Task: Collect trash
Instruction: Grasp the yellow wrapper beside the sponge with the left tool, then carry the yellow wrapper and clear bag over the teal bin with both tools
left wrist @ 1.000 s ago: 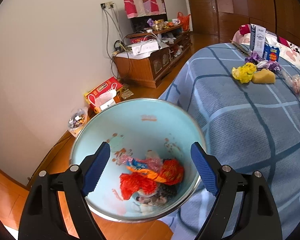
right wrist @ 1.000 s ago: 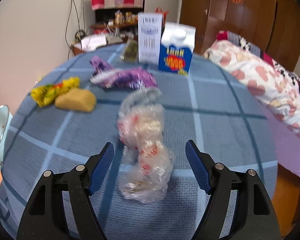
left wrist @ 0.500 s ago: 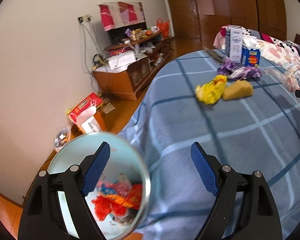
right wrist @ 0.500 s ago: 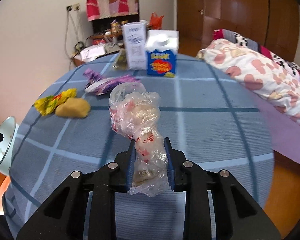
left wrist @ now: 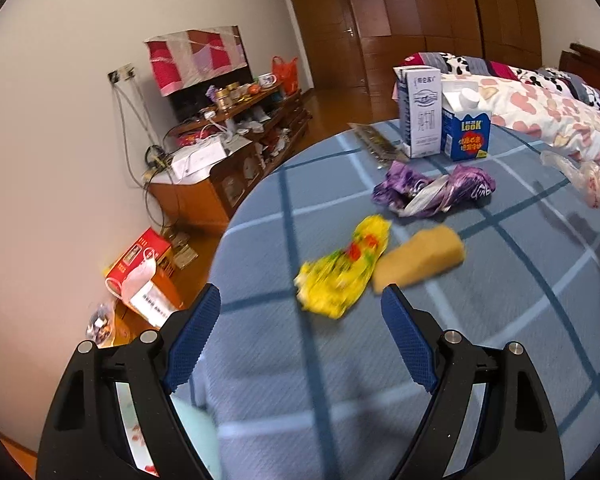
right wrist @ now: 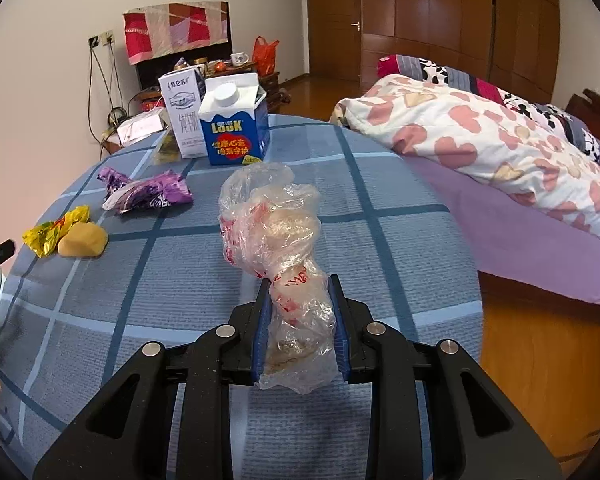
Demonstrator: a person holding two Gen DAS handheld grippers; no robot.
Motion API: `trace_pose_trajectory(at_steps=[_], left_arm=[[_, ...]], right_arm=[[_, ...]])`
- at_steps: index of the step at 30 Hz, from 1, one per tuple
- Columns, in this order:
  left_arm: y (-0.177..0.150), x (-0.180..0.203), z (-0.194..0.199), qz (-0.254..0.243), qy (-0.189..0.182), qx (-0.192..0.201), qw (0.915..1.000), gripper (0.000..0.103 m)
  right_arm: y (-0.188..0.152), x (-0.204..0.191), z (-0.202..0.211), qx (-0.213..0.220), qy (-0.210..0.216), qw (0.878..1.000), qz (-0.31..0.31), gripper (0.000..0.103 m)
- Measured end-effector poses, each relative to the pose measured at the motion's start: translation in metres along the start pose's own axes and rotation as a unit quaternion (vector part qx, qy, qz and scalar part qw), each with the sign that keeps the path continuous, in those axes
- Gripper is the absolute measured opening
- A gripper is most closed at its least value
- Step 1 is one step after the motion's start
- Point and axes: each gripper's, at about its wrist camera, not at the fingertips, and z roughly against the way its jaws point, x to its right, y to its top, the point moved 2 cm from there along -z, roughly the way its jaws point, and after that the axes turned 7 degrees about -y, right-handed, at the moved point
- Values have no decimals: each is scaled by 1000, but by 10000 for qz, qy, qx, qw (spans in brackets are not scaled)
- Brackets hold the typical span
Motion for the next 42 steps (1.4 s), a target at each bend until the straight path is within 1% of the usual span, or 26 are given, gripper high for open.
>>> trace_pose_trajectory(at_steps=[3,4,5,6,7,8,11,16,21,27,42], left_arm=[[5,3,-20,12,-4,-168,9999,79],[5,4,-26,27,-14,-230,9997,73],[5,3,-33,50,-56,-330,9994,60],[5,2,-38,68,-101,-431,9990,51],[3,1,-45,89,-176,-565,9982,33],[1,1,-49,118,-255,-656,9974,20],[-1,-1,-47,89,-264,-652,9975,19],[-5,-6,-22,-64,-211,-427,9988,19],[-12,-12,2,-54,-198,-272,9994,19],[-26,-22,28,31,-192,-138,9997,19],[-49,-53,69,208,-3,9,9998,19]], right_arm=[[0,0,0,28,61,10000,-24,28],[1,-1,1,32,84,10000,-25,28],[1,-2,1,32,120,9999,-19,28],[1,-3,1,33,138,9999,-13,28],[1,-5,0,39,172,9998,-6,28],[2,-7,0,43,199,9998,0,28],[2,-13,2,68,282,9996,10,28],[3,-27,11,141,417,9990,69,28],[4,-48,20,238,540,9981,193,28],[3,-75,25,302,681,9964,407,28],[2,-142,41,425,1036,9898,883,28]])
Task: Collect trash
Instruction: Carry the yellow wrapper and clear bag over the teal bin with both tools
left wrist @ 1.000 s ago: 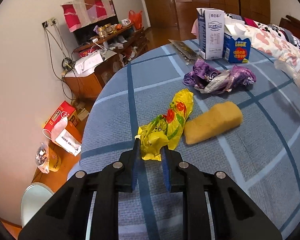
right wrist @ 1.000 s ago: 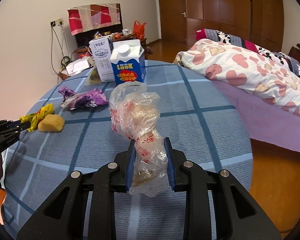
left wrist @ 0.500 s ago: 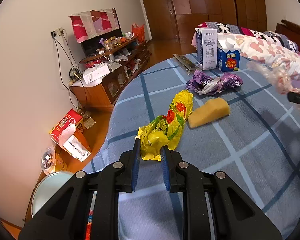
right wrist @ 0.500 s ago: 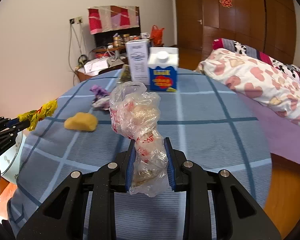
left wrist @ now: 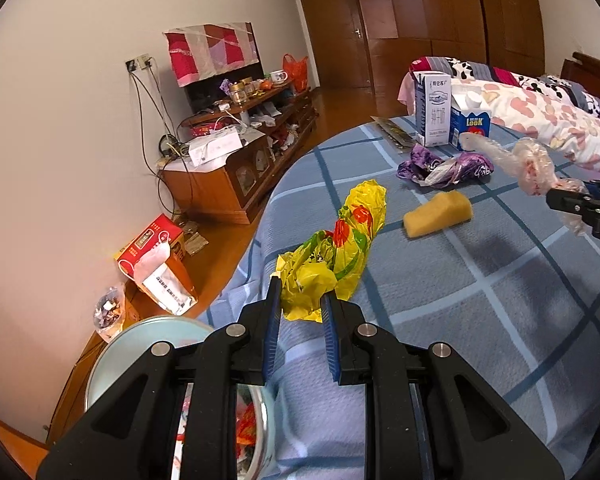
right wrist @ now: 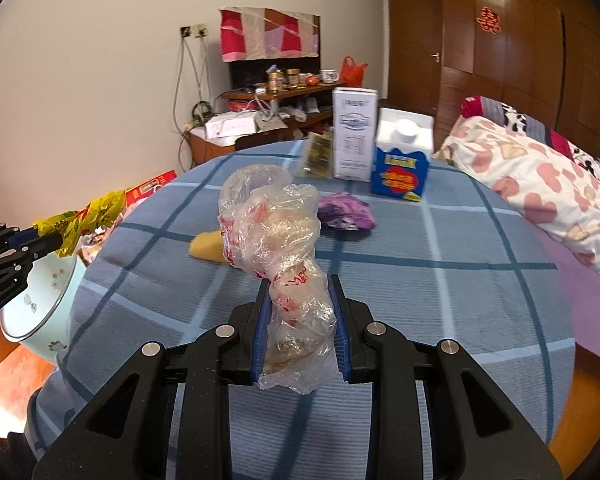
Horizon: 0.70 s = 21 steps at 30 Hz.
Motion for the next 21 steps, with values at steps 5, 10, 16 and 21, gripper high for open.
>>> trace_pose_trajectory(at_steps=[5,10,16,21], left_arm=[[-8,-10,9,65,72,-10,10000,19],[-15,-21,16,116,154,-17,9998,19],[-25,-31,23,173,240,-49,9995,19],[-33,-40,28,247,299,-71,9992,19]], right_arm=[[1,-19,0,15,120,9998,149,28],[1,-38,0,14,209,9993,308,28],[1,-57,0,-1,309,9985,459,28],[3,-73,0,16,397,9974,605,28]])
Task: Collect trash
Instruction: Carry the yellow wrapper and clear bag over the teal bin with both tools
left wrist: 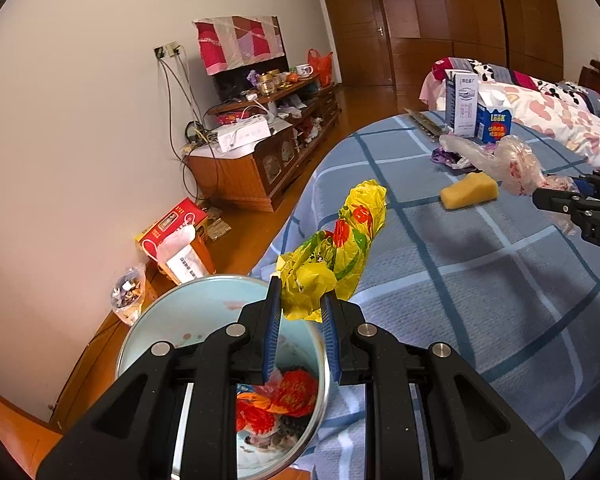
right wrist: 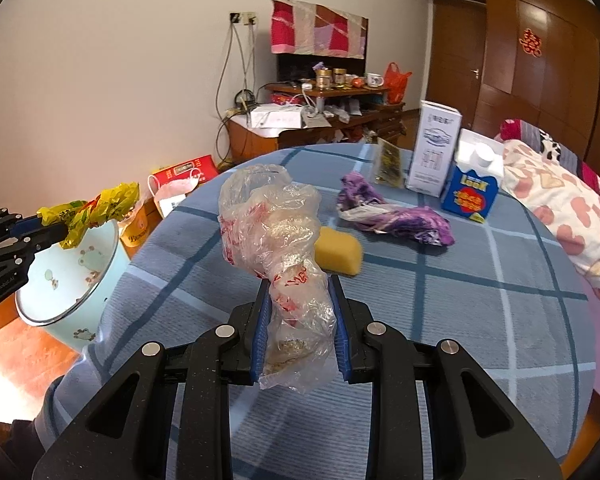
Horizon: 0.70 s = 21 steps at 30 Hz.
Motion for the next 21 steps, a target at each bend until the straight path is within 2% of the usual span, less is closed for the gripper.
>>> trace_pose_trajectory(at_steps=[21], left_arm=[[-35,-48,19,301,392,-132,9987,19]], right_arm=[[11,-69,-2,86,349,9974,624,28]])
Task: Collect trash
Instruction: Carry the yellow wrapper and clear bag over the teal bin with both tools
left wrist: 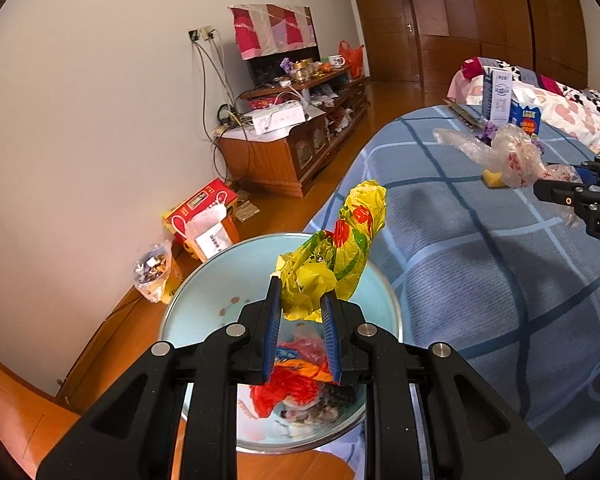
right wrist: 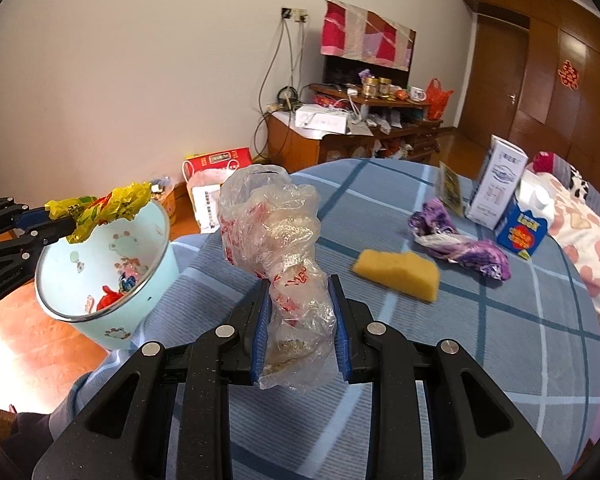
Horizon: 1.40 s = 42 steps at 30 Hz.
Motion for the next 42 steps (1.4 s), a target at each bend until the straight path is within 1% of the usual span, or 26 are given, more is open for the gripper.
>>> trace_pose_trajectory(at_steps=[18,37,42], left_arm=[[-17,-33,15,170,315,-33,9994,19],[-37,-65,21,426,627,-194,9969,19],[-40,-73,23,492,702,-215,9961,19]], right_arm=[[11,-44,-3,72,229,9989,407,28],[19,-91,-8,98,488,9955,804,28],[21,-99,-10,99,540,9947,868,28]])
